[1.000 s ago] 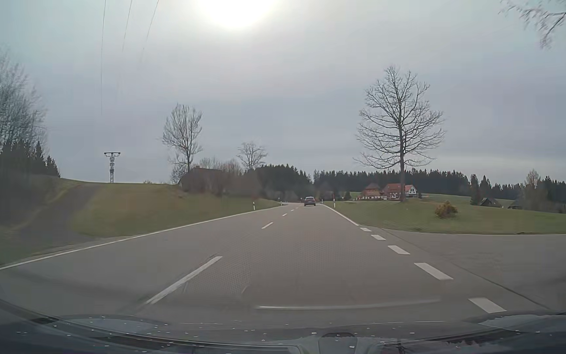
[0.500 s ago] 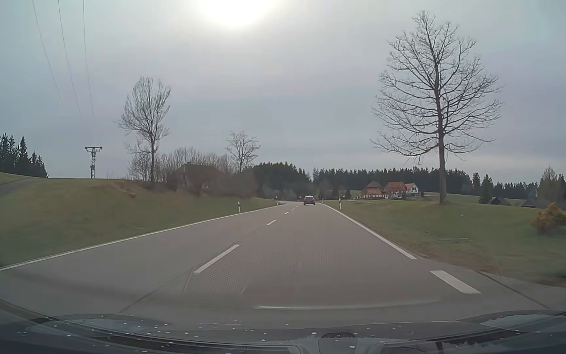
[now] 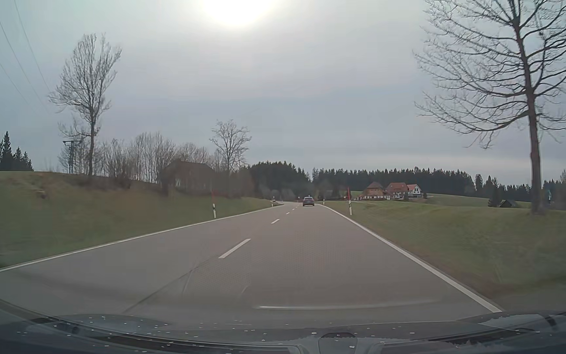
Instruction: Follow the waypoints while adhering to traffic rules and regulations
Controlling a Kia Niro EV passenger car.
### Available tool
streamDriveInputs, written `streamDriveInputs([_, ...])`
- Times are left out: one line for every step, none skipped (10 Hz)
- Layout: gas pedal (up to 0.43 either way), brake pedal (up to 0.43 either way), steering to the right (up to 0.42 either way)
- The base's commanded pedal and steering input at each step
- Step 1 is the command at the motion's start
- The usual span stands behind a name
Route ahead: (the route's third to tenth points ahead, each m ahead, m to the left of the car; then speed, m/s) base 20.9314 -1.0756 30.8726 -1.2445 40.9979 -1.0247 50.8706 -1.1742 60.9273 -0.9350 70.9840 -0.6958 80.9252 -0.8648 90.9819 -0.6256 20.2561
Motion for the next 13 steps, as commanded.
streamDriveInputs([0.220,0.000,0.000])
streamDriveInputs([0.220,0.000,0.000])
streamDriveInputs([0.220,0.000,0.000])
streamDriveInputs([0.220,0.000,0.000])
streamDriveInputs([0.228,0.000,0.000])
streamDriveInputs([0.228,0.000,0.000])
streamDriveInputs([0.228,0.000,0.000])
streamDriveInputs([0.228,0.000,0.000])
streamDriveInputs([0.228,0.000,0.000])
streamDriveInputs([0.228,0.000,0.000])
streamDriveInputs([0.228,0.000,0.000])
streamDriveInputs([0.228,0.000,0.000])
streamDriveInputs([0.228,0.000,0.000])
